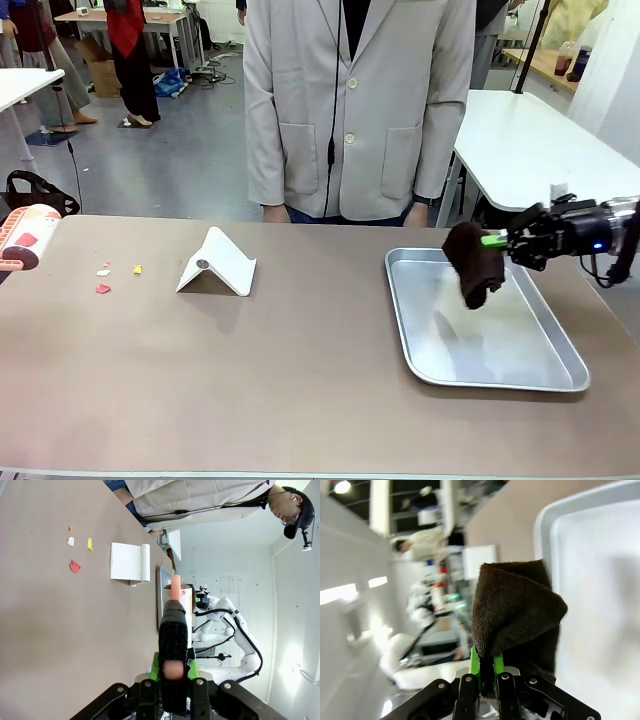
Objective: Clean the surface of the table.
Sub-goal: If a person points to the right, clean the right side of the table with your right hand, and if they point to the left, clean the left side with your left hand, then clean the area not pointed to by the person.
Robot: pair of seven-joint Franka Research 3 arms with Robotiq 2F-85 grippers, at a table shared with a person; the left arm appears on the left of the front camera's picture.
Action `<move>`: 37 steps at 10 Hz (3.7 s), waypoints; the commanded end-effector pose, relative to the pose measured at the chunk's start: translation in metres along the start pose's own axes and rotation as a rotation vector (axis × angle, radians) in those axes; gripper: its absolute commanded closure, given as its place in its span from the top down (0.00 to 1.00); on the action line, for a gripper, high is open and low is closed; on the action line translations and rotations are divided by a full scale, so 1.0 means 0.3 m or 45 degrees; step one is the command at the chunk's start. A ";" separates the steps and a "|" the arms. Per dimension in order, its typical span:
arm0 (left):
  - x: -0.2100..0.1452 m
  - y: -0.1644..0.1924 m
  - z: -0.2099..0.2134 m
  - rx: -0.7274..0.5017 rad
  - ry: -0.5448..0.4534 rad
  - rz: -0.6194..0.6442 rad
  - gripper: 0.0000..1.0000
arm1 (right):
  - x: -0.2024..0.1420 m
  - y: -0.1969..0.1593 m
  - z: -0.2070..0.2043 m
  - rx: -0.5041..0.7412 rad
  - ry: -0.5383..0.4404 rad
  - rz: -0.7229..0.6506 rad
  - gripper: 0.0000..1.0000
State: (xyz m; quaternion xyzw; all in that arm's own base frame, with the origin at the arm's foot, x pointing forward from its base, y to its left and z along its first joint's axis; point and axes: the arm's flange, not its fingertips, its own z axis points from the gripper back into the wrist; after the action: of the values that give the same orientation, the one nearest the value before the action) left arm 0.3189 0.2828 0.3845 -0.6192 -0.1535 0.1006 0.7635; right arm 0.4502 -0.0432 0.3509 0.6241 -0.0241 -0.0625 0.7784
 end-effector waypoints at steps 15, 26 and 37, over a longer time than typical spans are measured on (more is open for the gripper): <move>-0.005 -0.012 0.002 0.003 0.009 -0.013 0.23 | -0.172 0.025 0.488 0.389 0.006 -0.059 0.12; -0.005 -0.012 0.002 0.003 0.009 -0.013 0.23 | -0.172 0.025 0.488 0.389 0.006 -0.059 0.12; 0.102 0.090 -0.166 0.688 -0.227 0.170 0.23 | -0.172 0.025 0.488 0.389 0.006 -0.059 0.12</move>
State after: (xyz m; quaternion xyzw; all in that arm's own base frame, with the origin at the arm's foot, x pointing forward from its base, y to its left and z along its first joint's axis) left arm 0.3670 0.2601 0.3478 -0.3941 -0.1414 0.2268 0.8794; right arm 0.3835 -0.1757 0.3856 0.7299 -0.0243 -0.0706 0.6794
